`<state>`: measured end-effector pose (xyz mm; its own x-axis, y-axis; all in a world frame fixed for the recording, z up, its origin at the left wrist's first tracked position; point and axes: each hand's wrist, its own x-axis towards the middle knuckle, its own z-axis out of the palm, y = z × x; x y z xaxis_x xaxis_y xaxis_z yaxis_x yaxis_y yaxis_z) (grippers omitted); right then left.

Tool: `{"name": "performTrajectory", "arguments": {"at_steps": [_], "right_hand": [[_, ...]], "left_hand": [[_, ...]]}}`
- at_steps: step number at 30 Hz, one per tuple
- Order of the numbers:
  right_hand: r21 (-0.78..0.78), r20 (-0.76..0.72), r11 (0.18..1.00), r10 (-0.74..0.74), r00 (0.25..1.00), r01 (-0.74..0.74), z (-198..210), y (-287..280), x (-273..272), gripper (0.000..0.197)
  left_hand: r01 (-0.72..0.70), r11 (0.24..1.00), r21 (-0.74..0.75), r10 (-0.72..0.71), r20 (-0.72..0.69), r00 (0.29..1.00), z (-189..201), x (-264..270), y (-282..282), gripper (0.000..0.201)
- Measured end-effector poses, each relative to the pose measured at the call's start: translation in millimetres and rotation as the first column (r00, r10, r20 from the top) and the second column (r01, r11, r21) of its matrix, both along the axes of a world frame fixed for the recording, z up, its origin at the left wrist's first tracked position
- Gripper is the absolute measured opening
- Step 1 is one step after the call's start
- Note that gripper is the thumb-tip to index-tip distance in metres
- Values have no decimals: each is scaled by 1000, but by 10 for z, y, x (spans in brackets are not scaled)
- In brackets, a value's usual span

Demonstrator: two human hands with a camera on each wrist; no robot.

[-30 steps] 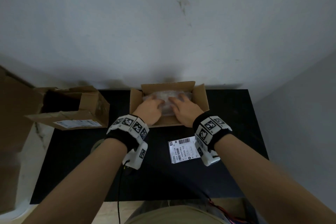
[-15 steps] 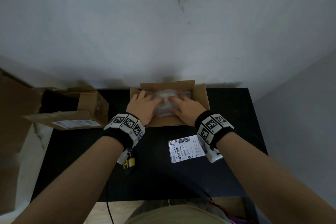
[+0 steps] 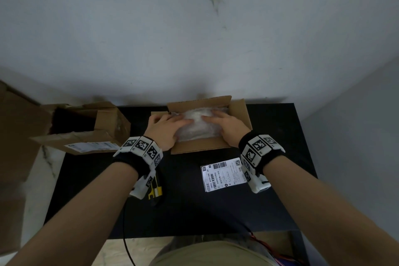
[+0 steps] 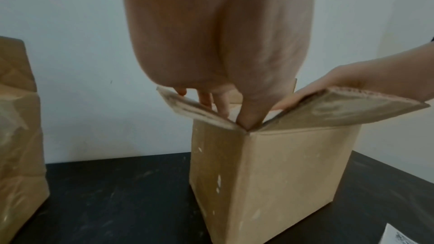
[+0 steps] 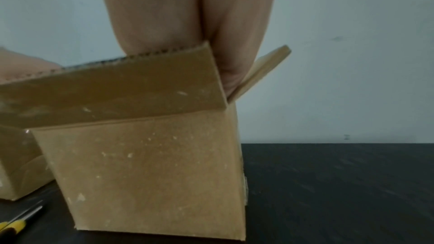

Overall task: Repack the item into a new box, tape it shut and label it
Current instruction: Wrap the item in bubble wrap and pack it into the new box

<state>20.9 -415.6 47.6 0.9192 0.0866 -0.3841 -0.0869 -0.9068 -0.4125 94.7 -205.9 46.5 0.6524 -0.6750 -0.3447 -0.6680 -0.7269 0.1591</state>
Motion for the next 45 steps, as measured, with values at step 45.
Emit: {"name": "performTrajectory", "arguments": {"at_steps": [45], "right_hand": [[256, 227, 903, -404, 886, 346, 1, 161, -523, 37]], "left_hand": [[-188, 914, -359, 133, -172, 976, -102, -394, 258, 77]]}}
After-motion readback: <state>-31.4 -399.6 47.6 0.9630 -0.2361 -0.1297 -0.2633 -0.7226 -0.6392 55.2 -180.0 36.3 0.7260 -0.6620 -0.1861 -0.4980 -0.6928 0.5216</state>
